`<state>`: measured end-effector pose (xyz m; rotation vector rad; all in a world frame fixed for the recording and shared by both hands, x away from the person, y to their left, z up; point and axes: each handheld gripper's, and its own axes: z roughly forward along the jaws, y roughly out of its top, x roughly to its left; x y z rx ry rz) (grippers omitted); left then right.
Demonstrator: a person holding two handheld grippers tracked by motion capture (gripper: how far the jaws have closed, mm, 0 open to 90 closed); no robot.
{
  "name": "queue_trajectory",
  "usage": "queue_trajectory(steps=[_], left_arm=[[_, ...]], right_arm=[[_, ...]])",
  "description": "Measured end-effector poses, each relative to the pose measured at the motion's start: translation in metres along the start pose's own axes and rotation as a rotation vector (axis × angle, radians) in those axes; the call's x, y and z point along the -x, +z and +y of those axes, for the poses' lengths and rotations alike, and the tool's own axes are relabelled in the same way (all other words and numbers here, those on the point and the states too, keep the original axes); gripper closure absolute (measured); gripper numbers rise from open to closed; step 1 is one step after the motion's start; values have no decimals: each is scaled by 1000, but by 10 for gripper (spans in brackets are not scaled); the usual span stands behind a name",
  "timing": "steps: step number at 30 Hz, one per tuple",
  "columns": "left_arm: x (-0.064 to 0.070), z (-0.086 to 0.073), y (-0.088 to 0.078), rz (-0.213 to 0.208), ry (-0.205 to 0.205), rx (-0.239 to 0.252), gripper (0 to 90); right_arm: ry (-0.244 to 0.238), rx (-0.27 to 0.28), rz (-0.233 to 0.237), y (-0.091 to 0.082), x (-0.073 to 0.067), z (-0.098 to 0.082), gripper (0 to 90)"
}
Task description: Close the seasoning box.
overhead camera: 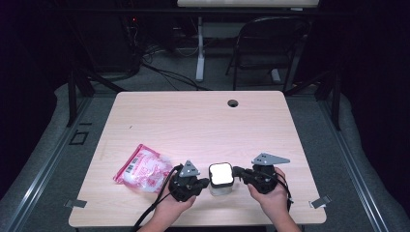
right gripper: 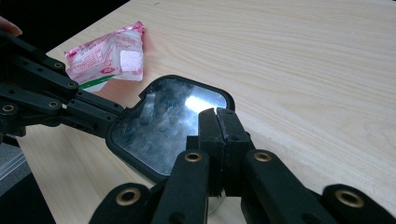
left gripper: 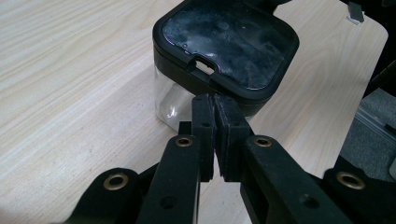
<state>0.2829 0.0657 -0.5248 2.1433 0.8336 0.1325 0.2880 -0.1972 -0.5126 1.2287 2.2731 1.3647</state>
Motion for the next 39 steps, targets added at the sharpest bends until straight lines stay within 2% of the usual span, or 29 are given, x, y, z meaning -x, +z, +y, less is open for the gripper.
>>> queue_trajectory(steps=[5,14,24,28,35,39], left_arm=[[1,1,-1,2,-1,9,868],[1,-3,4,13,15,-27,863],[2,2,-5,-6,2,22,868],[2,3,-5,-9,-3,20,871],[4,11,-7,-15,8,39,867],[5,16,-8,-13,12,42,858]], right_arm=[[13,9,3,0,1,-1,900],[23,15,14,1,1,-1,900],[13,14,10,0,-1,-2,887],[7,9,7,0,-1,-2,880],[0,17,6,0,-3,-2,837],[-25,27,26,-4,-6,0,731]])
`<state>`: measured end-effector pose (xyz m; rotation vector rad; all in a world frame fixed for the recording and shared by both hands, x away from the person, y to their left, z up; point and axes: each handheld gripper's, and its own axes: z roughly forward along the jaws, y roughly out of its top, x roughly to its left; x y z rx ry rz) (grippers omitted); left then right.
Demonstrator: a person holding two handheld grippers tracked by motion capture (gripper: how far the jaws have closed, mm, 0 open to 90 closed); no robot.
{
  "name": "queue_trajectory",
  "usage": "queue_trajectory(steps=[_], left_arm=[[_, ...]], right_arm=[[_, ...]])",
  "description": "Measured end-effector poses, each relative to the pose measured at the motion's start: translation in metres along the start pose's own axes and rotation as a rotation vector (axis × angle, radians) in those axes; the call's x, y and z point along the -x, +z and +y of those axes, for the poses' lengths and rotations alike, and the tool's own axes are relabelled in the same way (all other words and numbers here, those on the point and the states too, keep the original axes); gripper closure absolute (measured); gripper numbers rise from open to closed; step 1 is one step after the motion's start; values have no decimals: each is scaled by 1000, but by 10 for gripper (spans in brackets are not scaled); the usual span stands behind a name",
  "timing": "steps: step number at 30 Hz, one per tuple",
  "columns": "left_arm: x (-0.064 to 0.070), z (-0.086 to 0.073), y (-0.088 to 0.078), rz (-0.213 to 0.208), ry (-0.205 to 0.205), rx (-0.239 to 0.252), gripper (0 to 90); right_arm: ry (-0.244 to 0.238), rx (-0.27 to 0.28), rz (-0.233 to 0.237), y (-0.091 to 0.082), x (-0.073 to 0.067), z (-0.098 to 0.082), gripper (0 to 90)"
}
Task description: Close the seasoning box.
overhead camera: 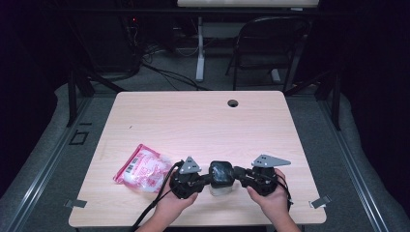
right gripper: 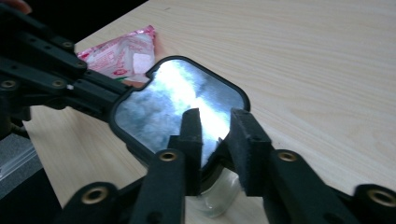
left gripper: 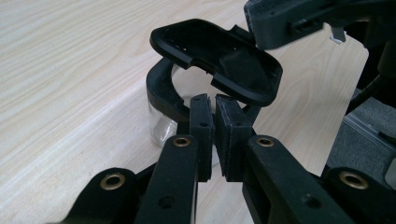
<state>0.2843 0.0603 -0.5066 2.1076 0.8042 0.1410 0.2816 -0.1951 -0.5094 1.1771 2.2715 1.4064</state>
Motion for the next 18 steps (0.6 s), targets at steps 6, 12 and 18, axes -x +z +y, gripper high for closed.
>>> queue_trajectory(steps=[6,12,18], left_arm=[[4,11,0,6,26,6,835],[7,25,-1,1,44,20,784],[8,35,1,11,56,31,683]], right_arm=[[-108,-2,11,-6,-18,5,622],[-184,-14,-10,-12,-36,6,572],[-200,-20,-62,-9,-38,3,596]])
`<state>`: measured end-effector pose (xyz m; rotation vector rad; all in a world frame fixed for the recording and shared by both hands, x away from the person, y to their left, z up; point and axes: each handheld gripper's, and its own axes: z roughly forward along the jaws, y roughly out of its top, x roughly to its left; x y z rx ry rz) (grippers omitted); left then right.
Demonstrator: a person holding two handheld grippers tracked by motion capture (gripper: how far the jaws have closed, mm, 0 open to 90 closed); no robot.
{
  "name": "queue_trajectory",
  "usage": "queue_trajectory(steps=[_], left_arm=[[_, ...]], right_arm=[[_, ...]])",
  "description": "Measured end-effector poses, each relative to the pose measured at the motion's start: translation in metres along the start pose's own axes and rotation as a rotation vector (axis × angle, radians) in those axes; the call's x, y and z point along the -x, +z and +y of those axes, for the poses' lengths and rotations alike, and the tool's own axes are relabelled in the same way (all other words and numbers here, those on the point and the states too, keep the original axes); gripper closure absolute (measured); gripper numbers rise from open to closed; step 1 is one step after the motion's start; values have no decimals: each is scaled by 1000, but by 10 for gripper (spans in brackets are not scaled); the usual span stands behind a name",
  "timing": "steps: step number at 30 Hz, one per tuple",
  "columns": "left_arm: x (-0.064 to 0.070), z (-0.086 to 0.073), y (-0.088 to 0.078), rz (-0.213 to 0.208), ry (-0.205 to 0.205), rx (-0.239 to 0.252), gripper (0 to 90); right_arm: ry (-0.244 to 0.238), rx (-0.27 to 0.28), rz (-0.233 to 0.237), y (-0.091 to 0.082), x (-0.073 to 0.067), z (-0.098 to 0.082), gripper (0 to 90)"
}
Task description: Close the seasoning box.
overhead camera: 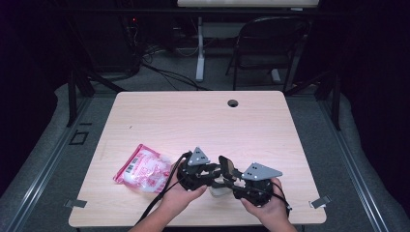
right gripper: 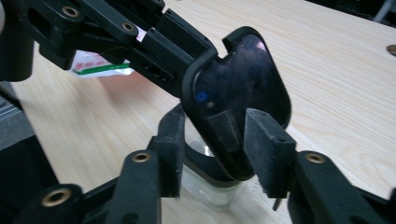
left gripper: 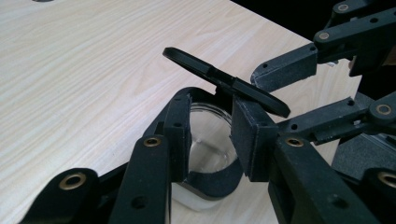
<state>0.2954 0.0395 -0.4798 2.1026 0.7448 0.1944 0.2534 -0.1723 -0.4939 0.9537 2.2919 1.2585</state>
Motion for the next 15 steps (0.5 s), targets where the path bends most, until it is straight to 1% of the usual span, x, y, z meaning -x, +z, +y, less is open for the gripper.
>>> queue_trajectory(steps=[1,2,3,4,8,10,11,12,13,15], left_arm=[[-1,0,2,9,-2,0,669],[-2,-1,4,32,-6,-11,630],[-3,-1,5,47,-7,-19,630],[-6,-3,8,66,-12,-27,610],[-11,-10,18,96,-42,-60,585],[-14,-12,22,106,-58,-60,565],[-15,-14,25,125,-65,-66,555],[-15,-14,25,125,-65,-66,556],[-16,-15,27,122,-74,-81,555],[-16,-16,29,130,-67,-90,558]], right_arm=[[2,2,-3,0,1,0,601],[12,8,4,0,2,0,604],[12,8,4,0,2,0,604],[13,11,6,-1,2,0,606],[17,12,10,-2,3,-1,615],[22,13,13,-3,4,-1,618],[23,20,15,-3,4,-1,623],[23,20,15,-3,4,-1,623],[22,20,13,-4,5,-1,630],[24,27,12,-4,5,-1,633]])
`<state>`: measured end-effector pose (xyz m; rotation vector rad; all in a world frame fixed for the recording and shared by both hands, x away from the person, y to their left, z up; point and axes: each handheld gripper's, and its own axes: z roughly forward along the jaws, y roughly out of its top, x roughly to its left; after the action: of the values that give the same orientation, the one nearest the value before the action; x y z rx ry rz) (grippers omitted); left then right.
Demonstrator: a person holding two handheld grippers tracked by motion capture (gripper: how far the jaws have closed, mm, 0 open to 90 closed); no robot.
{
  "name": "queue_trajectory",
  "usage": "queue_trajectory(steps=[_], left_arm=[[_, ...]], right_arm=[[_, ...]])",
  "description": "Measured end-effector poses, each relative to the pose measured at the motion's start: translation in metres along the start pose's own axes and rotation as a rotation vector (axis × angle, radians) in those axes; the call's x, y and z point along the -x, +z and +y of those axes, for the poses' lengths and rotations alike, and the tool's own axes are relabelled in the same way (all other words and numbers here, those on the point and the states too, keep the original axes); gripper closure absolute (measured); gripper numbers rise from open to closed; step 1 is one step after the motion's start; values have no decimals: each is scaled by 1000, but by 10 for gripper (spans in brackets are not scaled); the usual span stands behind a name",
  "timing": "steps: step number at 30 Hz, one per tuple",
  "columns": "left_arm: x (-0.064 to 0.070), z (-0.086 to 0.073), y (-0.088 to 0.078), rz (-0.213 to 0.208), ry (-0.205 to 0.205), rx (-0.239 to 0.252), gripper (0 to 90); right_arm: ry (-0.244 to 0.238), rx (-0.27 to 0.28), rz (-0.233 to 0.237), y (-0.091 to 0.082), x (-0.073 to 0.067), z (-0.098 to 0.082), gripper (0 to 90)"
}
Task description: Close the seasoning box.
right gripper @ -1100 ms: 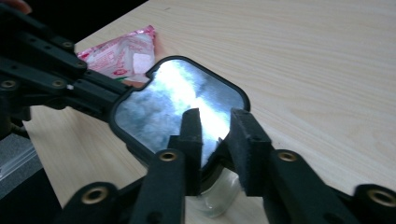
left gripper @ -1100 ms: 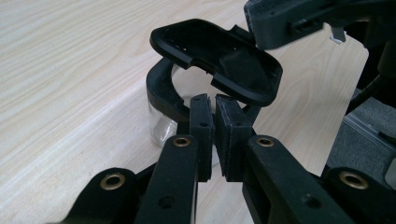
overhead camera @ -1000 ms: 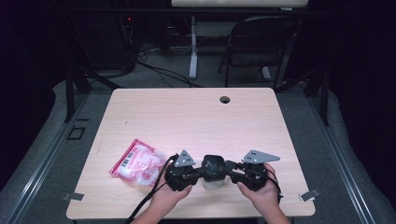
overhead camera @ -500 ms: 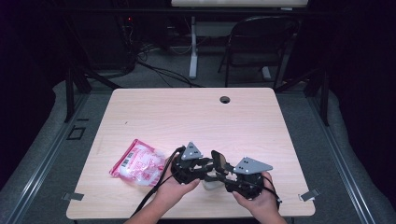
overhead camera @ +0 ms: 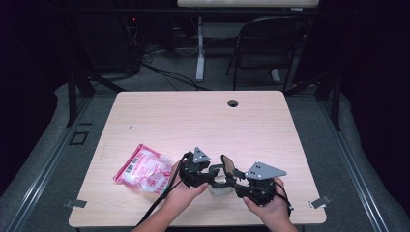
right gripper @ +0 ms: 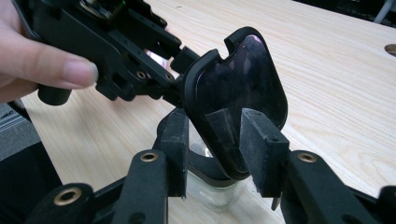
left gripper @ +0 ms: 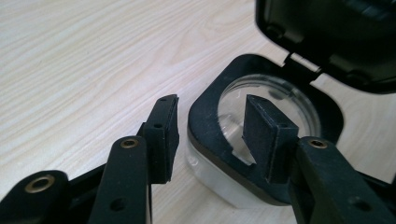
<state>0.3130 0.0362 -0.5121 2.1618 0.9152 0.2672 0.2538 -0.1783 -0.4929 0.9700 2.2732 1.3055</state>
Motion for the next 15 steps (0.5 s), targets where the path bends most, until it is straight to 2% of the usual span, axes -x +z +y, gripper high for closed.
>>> queue_trajectory(steps=[1,3,6,15], left_arm=[[-1,-1,2,-1,-4,-9,608],[-2,-3,4,-24,-12,-4,624],[-1,-3,5,-10,3,3,661],[-2,-1,6,-12,16,4,684]], right_arm=[[3,2,-2,-2,0,0,645],[-2,-1,-9,-3,1,-1,655],[3,18,-15,-7,2,-3,694],[26,27,-42,-19,10,-10,711]])
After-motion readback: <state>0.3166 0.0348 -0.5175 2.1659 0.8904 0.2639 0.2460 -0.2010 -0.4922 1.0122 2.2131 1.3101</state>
